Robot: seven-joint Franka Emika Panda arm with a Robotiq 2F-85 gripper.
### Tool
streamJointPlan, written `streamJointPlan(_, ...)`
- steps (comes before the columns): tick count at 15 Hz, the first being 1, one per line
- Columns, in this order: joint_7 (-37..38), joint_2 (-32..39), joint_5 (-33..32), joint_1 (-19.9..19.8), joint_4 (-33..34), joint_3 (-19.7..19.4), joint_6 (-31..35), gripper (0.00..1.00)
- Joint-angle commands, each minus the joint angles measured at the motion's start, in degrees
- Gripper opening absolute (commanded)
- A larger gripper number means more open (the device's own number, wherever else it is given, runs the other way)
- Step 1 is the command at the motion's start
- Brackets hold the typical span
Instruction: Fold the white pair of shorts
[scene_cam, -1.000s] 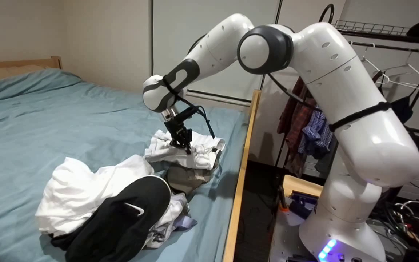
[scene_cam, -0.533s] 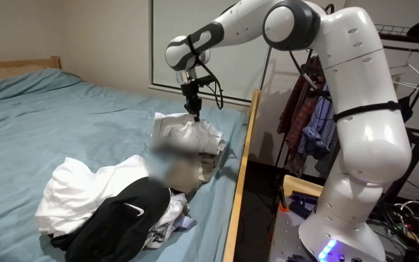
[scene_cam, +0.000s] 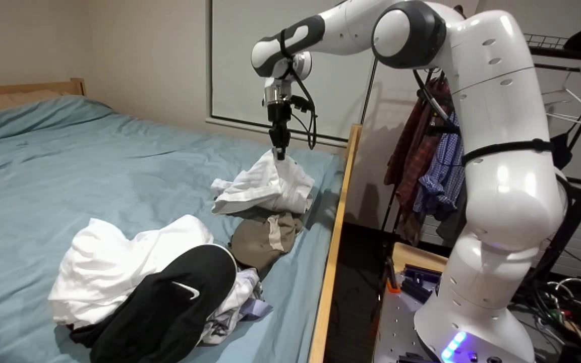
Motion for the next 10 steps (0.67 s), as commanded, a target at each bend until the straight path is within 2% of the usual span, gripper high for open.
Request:
streamJointPlan(1,-3.29,10.61,5.14,-3.96,7.00,1.71,-4.68,0.02)
streamJointPlan(6,-1.61,20.45,7.66,-8.01,15.76,2.17,-11.27,0.02)
streamJointPlan(10,0.35,21.26,9.13,-12.14,21.25,1.40,-15.39,0.02)
